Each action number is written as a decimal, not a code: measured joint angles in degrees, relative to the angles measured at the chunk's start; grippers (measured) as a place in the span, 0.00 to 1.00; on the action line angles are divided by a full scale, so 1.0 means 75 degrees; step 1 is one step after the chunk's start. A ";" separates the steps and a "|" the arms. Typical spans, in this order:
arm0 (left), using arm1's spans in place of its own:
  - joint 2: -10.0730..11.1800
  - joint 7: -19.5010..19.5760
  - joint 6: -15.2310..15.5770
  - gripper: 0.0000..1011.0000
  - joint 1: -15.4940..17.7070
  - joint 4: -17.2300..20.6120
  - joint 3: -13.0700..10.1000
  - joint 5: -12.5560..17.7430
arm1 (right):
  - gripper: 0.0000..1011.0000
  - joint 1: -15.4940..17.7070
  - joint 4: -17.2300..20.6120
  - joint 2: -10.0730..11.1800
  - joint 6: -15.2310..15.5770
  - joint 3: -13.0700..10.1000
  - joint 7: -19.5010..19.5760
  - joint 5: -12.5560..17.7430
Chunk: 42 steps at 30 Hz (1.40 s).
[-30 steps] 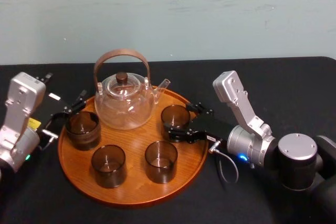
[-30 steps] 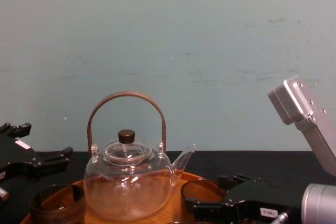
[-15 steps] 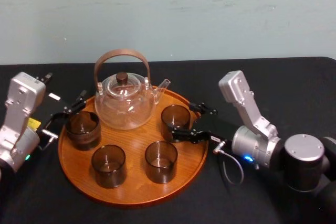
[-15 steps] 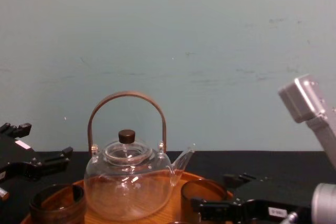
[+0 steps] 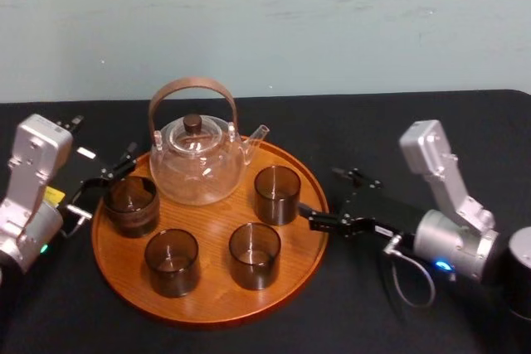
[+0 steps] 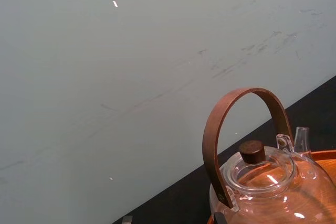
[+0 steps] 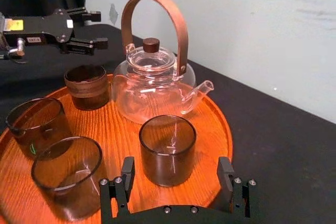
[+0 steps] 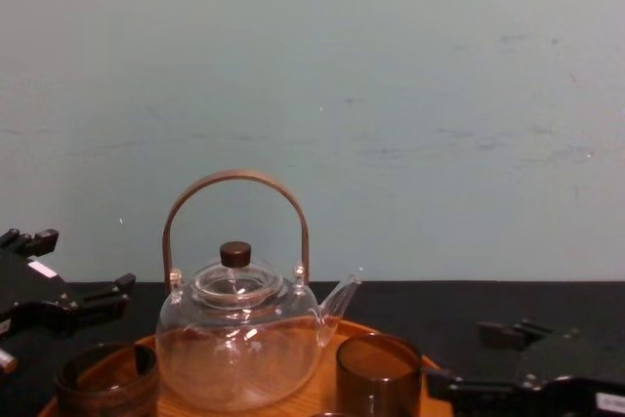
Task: Pick up the glass from the table and place it on the tray.
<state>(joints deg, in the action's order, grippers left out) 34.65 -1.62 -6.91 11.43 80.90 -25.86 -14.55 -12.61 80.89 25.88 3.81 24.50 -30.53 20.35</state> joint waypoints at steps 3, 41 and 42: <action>0.0000 0.0000 0.0000 0.99 0.0000 0.0000 0.0000 0.0000 | 0.99 0.0268 0.0303 0.0264 -0.0161 -0.0167 0.0004 0.0145; 0.0000 0.0000 0.0000 0.99 0.0000 0.0000 0.0000 0.0000 | 0.99 0.1394 0.0779 -0.0357 -0.0911 -0.1789 0.2396 -0.0367; 0.0000 0.0000 0.0000 0.99 0.0001 0.0000 0.0000 0.0000 | 0.99 0.1394 0.0779 -0.0355 -0.0910 -0.1789 0.2395 -0.0366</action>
<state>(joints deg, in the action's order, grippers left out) 34.65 -1.62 -6.91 11.43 80.90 -25.86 -14.55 -2.15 86.73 23.22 -3.02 11.08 -12.57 17.60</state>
